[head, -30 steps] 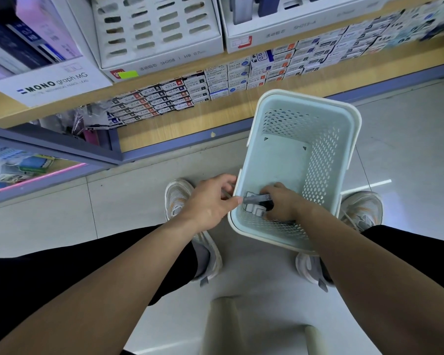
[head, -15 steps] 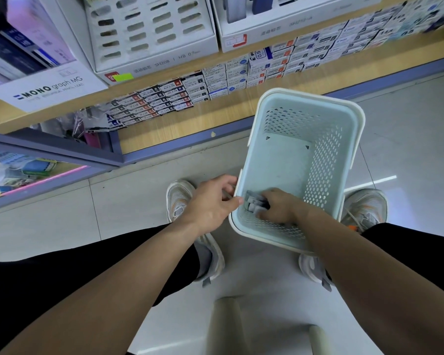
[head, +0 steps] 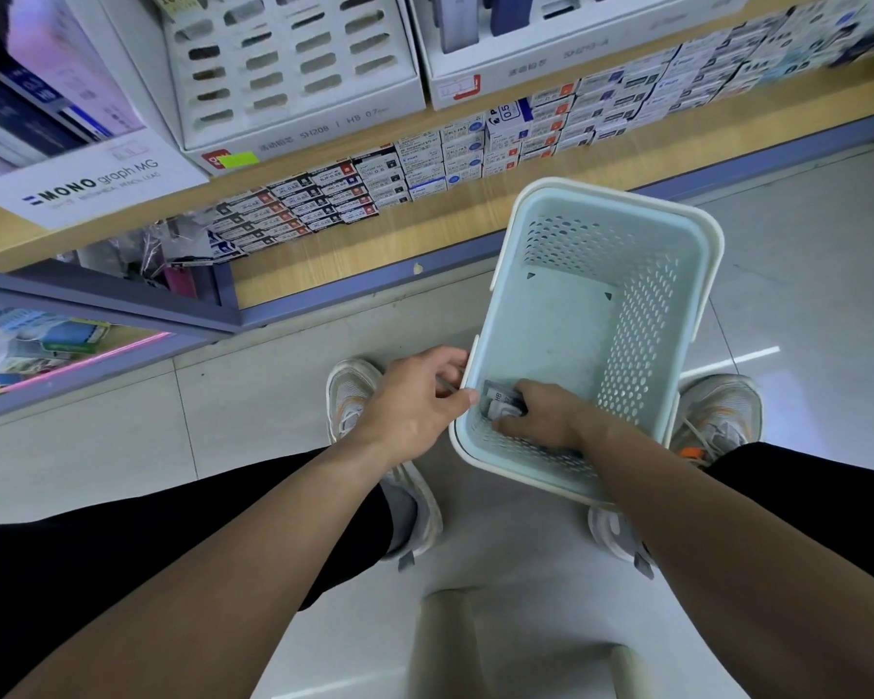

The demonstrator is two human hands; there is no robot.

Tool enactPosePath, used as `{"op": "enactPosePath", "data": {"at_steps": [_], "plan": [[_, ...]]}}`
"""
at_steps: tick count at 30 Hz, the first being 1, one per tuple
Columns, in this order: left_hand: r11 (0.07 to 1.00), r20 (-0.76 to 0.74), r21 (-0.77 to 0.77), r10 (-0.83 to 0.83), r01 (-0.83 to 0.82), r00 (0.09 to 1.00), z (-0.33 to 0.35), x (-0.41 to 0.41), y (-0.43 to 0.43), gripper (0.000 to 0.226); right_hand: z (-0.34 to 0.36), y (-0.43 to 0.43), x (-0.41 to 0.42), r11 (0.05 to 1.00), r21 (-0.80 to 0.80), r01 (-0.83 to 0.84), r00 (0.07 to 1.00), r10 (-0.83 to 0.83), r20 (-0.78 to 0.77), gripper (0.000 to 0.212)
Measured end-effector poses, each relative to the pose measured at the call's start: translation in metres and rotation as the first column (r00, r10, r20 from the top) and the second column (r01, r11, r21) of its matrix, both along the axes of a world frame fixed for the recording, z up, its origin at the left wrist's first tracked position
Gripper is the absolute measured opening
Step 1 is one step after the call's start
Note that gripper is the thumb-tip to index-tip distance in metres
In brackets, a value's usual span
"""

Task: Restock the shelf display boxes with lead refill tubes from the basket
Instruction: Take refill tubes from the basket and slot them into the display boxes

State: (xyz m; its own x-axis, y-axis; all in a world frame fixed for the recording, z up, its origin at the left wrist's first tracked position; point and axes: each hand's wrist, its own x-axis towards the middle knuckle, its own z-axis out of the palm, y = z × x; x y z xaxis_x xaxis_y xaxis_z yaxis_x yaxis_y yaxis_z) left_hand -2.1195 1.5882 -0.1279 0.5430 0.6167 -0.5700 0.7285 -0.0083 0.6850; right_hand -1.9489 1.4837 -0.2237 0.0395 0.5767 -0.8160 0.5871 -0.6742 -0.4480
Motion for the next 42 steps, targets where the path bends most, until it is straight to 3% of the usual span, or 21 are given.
{"op": "enactPosePath", "data": {"at_steps": [10, 13, 19, 23, 26, 30, 35, 42], "plan": [[1.000, -0.015, 0.000, -0.013, 0.013, 1.000, 0.000, -0.001, 0.006, 0.033, 0.030, 0.002, 0.003, 0.966, 0.083, 0.244, 0.962, -0.230, -0.146, 0.031], [1.000, -0.027, 0.016, 0.004, -0.003, 1.000, 0.002, -0.003, 0.008, 0.031, 0.049, 0.008, 0.008, 0.907, 0.138, 0.398, 0.900, -0.357, -0.252, 0.031], [0.996, -0.080, 0.083, -0.008, 0.014, 0.997, 0.017, 0.002, 0.003, 0.034, 0.090, 0.018, 0.025, 0.748, 0.185, 0.637, 0.750, -0.546, -0.373, 0.054], [0.976, -0.026, 0.212, 0.065, -0.058, 0.998, 0.045, 0.019, -0.002, 0.037, 0.134, 0.025, 0.035, 0.641, 0.251, 0.725, 0.669, -0.570, -0.477, 0.043], [0.997, 0.104, -0.019, 0.081, -0.079, 0.991, 0.071, 0.040, -0.013, 0.031, 0.167, 0.030, 0.042, 0.531, 0.254, 0.808, 0.566, -0.582, -0.583, 0.033], [0.945, 0.248, -0.309, 0.191, -0.109, 0.950, 0.097, 0.066, -0.033, 0.035, 0.205, 0.032, 0.047, 0.394, 0.218, 0.893, 0.428, -0.589, -0.685, 0.034], [0.907, 0.318, -0.383, 0.306, -0.174, 0.897, 0.115, 0.075, -0.040, 0.035, 0.224, 0.026, 0.047, 0.278, 0.148, 0.949, 0.295, -0.619, -0.728, 0.055], [0.846, 0.315, -0.487, 0.402, -0.218, 0.859, 0.122, 0.074, -0.044, 0.037, 0.225, 0.021, 0.045, 0.239, 0.092, 0.967, 0.224, -0.616, -0.755, 0.056]]}}
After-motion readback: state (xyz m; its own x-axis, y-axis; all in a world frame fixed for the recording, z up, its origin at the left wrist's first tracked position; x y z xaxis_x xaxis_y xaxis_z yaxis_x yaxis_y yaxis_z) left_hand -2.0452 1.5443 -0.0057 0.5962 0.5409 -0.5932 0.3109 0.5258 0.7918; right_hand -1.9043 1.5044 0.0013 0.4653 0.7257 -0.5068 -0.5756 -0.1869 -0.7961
